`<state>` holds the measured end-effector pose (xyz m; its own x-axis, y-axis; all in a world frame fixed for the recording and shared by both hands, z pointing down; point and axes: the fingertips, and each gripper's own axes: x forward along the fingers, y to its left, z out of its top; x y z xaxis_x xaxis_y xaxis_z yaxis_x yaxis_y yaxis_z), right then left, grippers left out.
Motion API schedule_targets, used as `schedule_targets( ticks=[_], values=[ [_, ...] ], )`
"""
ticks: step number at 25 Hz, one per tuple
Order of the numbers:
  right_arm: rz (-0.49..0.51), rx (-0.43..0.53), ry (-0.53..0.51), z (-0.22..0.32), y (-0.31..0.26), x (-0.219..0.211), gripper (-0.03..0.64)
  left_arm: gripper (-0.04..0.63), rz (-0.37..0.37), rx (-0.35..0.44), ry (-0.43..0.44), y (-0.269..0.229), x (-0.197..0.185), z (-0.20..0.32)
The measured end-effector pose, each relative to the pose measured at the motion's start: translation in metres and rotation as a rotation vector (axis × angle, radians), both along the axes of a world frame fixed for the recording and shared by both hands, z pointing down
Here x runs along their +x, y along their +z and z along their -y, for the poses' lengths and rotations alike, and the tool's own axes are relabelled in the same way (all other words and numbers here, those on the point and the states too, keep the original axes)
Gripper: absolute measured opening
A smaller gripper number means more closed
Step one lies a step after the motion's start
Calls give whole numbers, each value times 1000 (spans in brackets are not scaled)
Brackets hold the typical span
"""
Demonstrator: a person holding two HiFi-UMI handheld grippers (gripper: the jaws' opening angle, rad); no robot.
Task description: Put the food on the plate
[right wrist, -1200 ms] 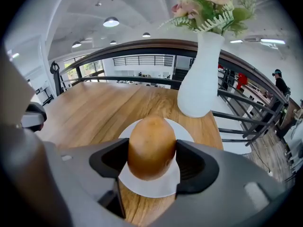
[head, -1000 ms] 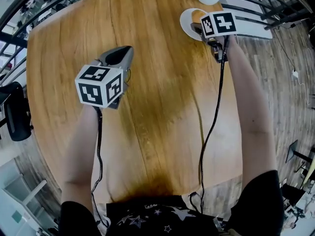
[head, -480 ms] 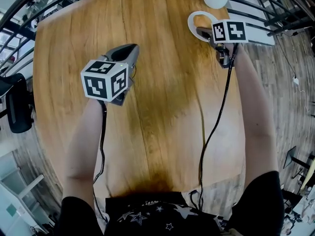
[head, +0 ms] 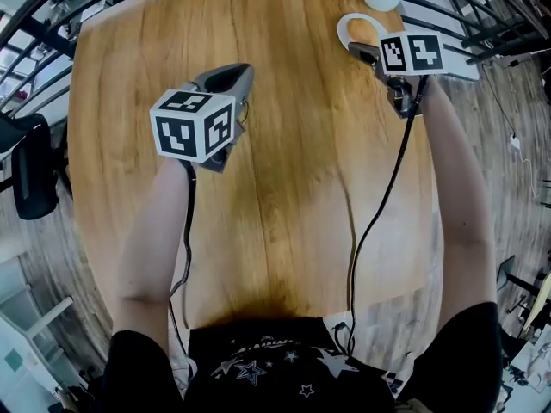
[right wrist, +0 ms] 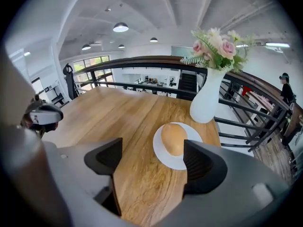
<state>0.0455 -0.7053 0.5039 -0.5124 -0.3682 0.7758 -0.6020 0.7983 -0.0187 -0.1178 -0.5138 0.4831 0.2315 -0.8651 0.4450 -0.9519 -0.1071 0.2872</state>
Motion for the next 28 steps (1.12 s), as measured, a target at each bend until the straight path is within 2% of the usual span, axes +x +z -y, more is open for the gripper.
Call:
schedule_targets(
  ticks=[5,11,18,23,28],
  values=[
    [44,6,-34,-34,-19,-4,408,2,-20,-4,-2,-7,12,-24],
    [137,-31,2,-75,-35,-1,401,2,-1,-8,11,-14,25,-64],
    [200,7,59,-133,-56,-8,300,2,-3,8,13,-31,15,-123],
    [251,12,112,-178,-64,-5,267,2,-29,0,13,-31,14,-168],
    [279,12,123,-256,-63,-27,239,2,-37,-13,31,-23,-2,-243]
  ],
)
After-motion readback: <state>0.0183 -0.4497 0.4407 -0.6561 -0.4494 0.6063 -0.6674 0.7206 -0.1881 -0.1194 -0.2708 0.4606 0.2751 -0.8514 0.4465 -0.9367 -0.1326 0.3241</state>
